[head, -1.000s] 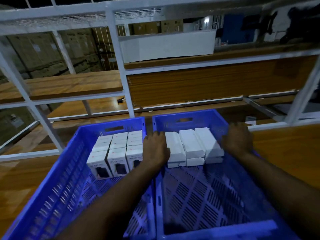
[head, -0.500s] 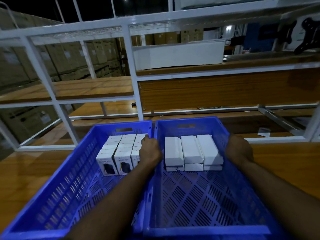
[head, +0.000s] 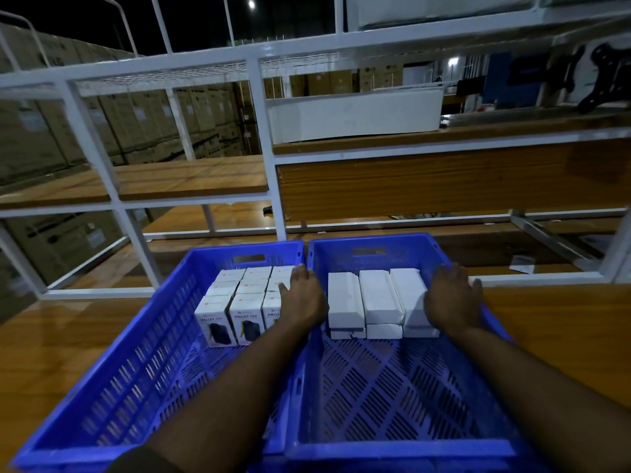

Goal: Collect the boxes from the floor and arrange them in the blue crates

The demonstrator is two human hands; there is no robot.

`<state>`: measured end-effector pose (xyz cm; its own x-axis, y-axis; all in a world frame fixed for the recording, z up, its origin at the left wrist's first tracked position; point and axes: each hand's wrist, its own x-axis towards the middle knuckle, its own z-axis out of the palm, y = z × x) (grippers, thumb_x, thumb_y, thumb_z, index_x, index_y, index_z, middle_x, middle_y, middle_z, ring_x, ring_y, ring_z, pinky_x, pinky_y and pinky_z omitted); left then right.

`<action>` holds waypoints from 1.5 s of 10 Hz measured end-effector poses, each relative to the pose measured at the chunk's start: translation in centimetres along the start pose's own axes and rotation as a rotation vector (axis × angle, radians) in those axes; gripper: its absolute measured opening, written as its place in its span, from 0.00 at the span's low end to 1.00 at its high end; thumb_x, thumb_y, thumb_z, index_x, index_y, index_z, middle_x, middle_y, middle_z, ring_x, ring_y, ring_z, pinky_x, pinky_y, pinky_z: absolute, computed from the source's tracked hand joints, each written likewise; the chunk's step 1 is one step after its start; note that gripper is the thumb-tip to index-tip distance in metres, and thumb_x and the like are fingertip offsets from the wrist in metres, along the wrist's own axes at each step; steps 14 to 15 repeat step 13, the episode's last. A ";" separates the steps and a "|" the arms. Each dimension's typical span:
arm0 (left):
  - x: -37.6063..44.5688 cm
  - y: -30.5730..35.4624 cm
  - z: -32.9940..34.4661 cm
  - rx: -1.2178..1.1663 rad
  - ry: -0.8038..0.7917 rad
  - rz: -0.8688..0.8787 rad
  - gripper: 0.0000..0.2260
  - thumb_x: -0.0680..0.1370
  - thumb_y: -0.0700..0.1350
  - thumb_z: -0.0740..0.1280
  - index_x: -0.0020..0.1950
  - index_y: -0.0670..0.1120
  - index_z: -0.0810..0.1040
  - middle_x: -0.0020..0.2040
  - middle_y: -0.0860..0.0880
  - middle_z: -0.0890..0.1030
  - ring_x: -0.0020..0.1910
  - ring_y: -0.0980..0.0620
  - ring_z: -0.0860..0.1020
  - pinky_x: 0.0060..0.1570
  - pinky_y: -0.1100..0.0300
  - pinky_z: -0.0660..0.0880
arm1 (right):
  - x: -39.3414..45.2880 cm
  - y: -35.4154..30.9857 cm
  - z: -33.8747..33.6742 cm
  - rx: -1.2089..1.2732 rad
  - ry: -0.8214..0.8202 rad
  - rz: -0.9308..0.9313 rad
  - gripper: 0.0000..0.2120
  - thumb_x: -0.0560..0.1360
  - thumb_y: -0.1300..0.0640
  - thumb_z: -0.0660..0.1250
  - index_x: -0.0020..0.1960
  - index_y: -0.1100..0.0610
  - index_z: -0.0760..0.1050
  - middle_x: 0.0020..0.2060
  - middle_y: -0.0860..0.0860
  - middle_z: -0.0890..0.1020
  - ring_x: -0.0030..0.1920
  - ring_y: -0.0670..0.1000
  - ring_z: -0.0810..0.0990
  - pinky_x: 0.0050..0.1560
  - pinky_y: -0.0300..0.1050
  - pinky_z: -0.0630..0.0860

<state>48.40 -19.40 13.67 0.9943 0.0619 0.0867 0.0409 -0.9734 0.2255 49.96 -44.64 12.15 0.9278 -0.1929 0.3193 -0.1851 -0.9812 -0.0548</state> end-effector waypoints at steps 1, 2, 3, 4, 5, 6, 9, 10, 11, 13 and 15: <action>-0.3 0.0 0.1 0.117 -0.136 0.064 0.32 0.85 0.54 0.55 0.82 0.42 0.46 0.83 0.43 0.43 0.82 0.44 0.41 0.76 0.37 0.44 | -0.8 -2.6 0.0 0.127 -0.087 -0.157 0.31 0.79 0.44 0.62 0.75 0.60 0.61 0.74 0.59 0.65 0.75 0.58 0.62 0.74 0.58 0.60; -1.0 -0.2 0.1 0.109 -0.196 0.088 0.32 0.85 0.56 0.51 0.82 0.43 0.41 0.82 0.46 0.39 0.81 0.48 0.38 0.77 0.38 0.41 | -2.7 -7.6 -1.5 0.522 -0.297 -0.398 0.32 0.82 0.44 0.56 0.79 0.59 0.54 0.79 0.55 0.56 0.79 0.53 0.54 0.77 0.49 0.53; -1.8 -1.2 -0.3 0.012 -0.126 0.064 0.30 0.85 0.54 0.51 0.82 0.43 0.44 0.83 0.45 0.43 0.82 0.48 0.42 0.78 0.39 0.45 | -4.6 -11.0 -2.8 0.631 -0.353 -0.518 0.29 0.84 0.46 0.53 0.80 0.58 0.52 0.80 0.54 0.53 0.79 0.51 0.50 0.77 0.45 0.49; -3.1 -4.4 -0.9 -0.048 0.028 0.032 0.29 0.85 0.50 0.53 0.82 0.40 0.49 0.83 0.43 0.50 0.82 0.47 0.48 0.78 0.42 0.53 | -6.3 -15.1 -4.0 0.714 -0.372 -0.566 0.28 0.84 0.48 0.51 0.80 0.59 0.52 0.80 0.53 0.53 0.80 0.51 0.49 0.78 0.46 0.48; -4.1 -7.1 -1.4 -0.080 0.079 -0.022 0.27 0.85 0.49 0.53 0.81 0.39 0.53 0.82 0.42 0.54 0.81 0.46 0.52 0.78 0.46 0.54 | -7.2 -17.1 -4.4 0.684 -0.375 -0.587 0.28 0.84 0.48 0.52 0.79 0.60 0.54 0.79 0.56 0.54 0.79 0.53 0.50 0.78 0.50 0.50; -5.8 -10.4 -1.9 -0.129 0.088 -0.070 0.25 0.85 0.48 0.55 0.80 0.39 0.57 0.81 0.41 0.59 0.80 0.45 0.56 0.78 0.51 0.54 | -8.6 -19.6 -4.3 0.491 -0.366 -0.599 0.30 0.83 0.46 0.54 0.79 0.62 0.53 0.79 0.58 0.54 0.79 0.56 0.49 0.78 0.55 0.47; -7.7 -10.9 -1.2 -0.216 -0.013 0.110 0.25 0.86 0.46 0.52 0.82 0.43 0.51 0.83 0.46 0.52 0.81 0.51 0.50 0.77 0.60 0.47 | -9.8 -21.8 -3.3 0.288 -0.355 -0.464 0.37 0.81 0.47 0.56 0.79 0.64 0.42 0.80 0.59 0.44 0.79 0.57 0.40 0.78 0.57 0.42; -7.0 -11.3 -1.3 -0.209 -0.030 0.129 0.25 0.86 0.48 0.52 0.82 0.42 0.53 0.82 0.44 0.54 0.81 0.49 0.52 0.78 0.57 0.50 | -9.8 -21.9 -2.8 0.328 -0.331 -0.447 0.36 0.80 0.48 0.58 0.79 0.63 0.48 0.79 0.58 0.50 0.79 0.57 0.45 0.78 0.59 0.47; -7.1 -11.5 -1.6 -0.231 0.001 0.111 0.25 0.86 0.50 0.54 0.81 0.43 0.58 0.80 0.43 0.60 0.79 0.46 0.58 0.76 0.53 0.58 | -10.1 -21.8 -3.0 0.371 -0.242 -0.419 0.30 0.79 0.49 0.59 0.77 0.61 0.57 0.76 0.58 0.61 0.77 0.57 0.55 0.76 0.58 0.55; -7.0 -12.8 -3.4 -0.158 0.249 0.181 0.28 0.83 0.58 0.59 0.78 0.44 0.64 0.75 0.44 0.69 0.74 0.46 0.66 0.71 0.50 0.66 | -11.3 -21.5 -4.6 0.350 0.033 -0.305 0.23 0.79 0.44 0.59 0.69 0.57 0.68 0.66 0.56 0.74 0.67 0.56 0.70 0.68 0.54 0.67; -7.0 -12.8 -3.4 -0.158 0.249 0.181 0.28 0.83 0.58 0.59 0.78 0.44 0.64 0.75 0.44 0.69 0.74 0.46 0.66 0.71 0.50 0.66 | -11.3 -21.5 -4.6 0.350 0.033 -0.305 0.23 0.79 0.44 0.59 0.69 0.57 0.68 0.66 0.56 0.74 0.67 0.56 0.70 0.68 0.54 0.67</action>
